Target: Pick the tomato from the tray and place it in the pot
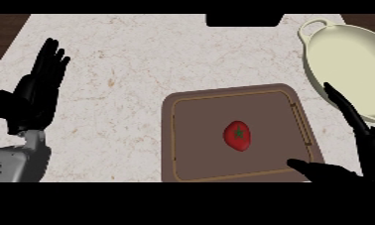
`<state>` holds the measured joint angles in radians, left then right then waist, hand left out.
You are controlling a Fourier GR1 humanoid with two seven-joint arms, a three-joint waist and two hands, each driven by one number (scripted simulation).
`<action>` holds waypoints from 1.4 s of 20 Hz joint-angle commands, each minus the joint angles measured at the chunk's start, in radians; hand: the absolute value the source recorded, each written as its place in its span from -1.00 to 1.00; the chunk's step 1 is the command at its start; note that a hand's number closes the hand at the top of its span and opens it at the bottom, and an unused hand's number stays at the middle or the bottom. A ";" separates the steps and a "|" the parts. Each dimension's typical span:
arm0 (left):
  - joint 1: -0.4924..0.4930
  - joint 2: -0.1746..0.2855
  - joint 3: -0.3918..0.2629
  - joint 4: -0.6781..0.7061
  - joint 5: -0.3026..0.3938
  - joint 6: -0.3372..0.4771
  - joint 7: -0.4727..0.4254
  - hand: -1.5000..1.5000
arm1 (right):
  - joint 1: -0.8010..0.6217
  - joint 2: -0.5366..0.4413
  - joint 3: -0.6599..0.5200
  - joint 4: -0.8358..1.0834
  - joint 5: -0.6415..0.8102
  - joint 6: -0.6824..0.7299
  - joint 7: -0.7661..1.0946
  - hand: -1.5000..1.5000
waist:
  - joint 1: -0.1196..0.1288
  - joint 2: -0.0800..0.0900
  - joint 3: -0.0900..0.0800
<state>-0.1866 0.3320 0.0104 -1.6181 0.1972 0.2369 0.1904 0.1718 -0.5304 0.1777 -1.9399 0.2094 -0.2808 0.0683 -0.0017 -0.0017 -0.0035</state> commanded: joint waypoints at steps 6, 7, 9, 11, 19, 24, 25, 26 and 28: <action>0.020 -0.014 -0.029 -0.034 -0.011 -0.014 0.012 0.00 | -0.188 -0.141 0.178 -0.121 0.076 0.311 0.559 -1.00 | 0.031 0.003 0.000; 0.027 -0.005 -0.004 -0.041 0.001 -0.015 0.008 0.00 | -0.213 -0.106 0.238 -0.126 0.124 0.310 0.616 -1.00 | 0.032 0.002 0.000; -0.001 -0.033 -0.037 0.005 -0.038 -0.004 -0.022 0.00 | -0.286 -0.082 0.269 -0.137 0.080 0.390 0.718 -1.00 | 0.020 0.005 0.001; -0.014 -0.013 0.008 0.027 -0.005 -0.028 -0.018 0.00 | -0.376 -0.027 0.284 -0.078 0.056 0.433 0.807 -1.00 | 0.021 0.005 0.001; -0.015 -0.036 0.046 0.009 -0.035 -0.040 0.019 0.00 | -0.420 0.193 0.319 0.025 0.190 0.471 0.856 -1.00 | 0.004 0.002 0.003; -0.002 -0.042 0.034 -0.068 -0.046 -0.042 0.080 0.00 | -0.492 0.267 0.312 0.026 0.213 0.541 1.020 -1.00 | 0.006 0.001 0.003; 0.042 -0.114 -0.014 -0.025 -0.092 -0.009 -0.026 0.00 | -0.378 0.223 0.350 0.092 0.276 0.476 0.867 -1.00 | 0.002 0.002 0.003; -0.009 -0.082 0.018 -0.001 -0.073 -0.033 0.004 0.00 | -0.414 0.241 0.339 0.134 0.291 0.491 0.888 -1.00 | 0.002 0.002 0.003; -0.031 -0.077 0.045 0.019 -0.067 -0.046 0.013 0.00 | -0.334 0.228 0.345 -0.016 0.315 0.515 0.939 -1.00 | -0.003 0.001 0.003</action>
<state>-0.1881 0.2601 0.0297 -1.6496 0.1282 0.2127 0.2243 -0.2201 -0.3104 0.5089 -1.8967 0.4656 0.2116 0.9593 0.0009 -0.0002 -0.0001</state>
